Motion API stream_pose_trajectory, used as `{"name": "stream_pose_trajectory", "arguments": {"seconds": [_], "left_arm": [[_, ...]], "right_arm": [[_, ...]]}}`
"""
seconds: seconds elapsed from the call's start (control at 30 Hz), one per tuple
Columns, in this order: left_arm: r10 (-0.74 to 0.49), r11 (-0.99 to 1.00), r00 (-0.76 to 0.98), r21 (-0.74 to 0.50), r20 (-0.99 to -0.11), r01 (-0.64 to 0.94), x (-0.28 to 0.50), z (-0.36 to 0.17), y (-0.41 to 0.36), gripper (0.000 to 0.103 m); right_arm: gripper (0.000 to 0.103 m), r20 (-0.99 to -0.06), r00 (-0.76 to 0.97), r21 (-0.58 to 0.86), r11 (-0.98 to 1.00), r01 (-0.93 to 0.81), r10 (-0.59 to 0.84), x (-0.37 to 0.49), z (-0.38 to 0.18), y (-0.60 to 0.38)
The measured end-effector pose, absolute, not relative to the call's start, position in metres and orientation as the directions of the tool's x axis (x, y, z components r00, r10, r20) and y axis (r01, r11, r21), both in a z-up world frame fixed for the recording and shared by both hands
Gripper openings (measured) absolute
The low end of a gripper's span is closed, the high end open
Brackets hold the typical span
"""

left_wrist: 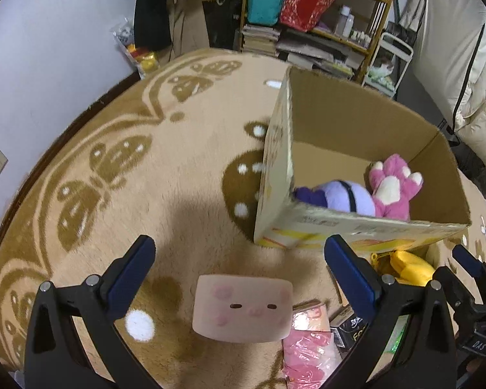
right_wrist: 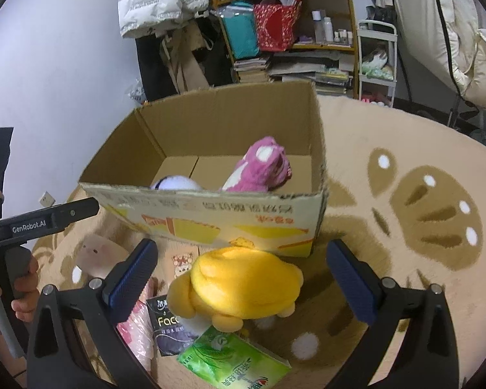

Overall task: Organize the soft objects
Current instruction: 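Close right tool on the yellow plush while left tool closes on the pink cushion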

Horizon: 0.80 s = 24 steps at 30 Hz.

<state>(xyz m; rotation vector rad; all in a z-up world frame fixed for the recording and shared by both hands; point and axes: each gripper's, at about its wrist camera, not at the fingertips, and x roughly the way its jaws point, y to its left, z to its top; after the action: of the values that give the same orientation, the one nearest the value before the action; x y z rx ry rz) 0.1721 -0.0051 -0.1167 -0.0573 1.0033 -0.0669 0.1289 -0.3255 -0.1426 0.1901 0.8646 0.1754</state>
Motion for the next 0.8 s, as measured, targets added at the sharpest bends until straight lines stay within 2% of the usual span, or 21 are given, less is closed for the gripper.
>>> {"name": "stream_pose_trajectory", "arguments": {"seconds": [0.57,0.67,0.8], "left_arm": [[-0.113,0.993,0.335,-0.122,-0.935,-0.005,0.186,-0.169,-0.002,0.103],[-0.117,0.992,0.302,-0.128,-0.946,-0.017,0.188,-0.175,0.000,0.100],[-0.136,0.989,0.275,-0.147,-0.952,-0.020,0.190,-0.182,0.002,0.092]], "right_arm": [[0.103,-0.798,0.547,0.258,0.964,-0.071,0.254,0.146,-0.179,-0.321],[0.103,-0.803,0.530,0.278,0.958,-0.076,0.275,0.148,-0.184,-0.322],[0.100,-0.808,0.513,0.300,0.952,-0.064,0.290,0.150,-0.190,-0.321]]}}
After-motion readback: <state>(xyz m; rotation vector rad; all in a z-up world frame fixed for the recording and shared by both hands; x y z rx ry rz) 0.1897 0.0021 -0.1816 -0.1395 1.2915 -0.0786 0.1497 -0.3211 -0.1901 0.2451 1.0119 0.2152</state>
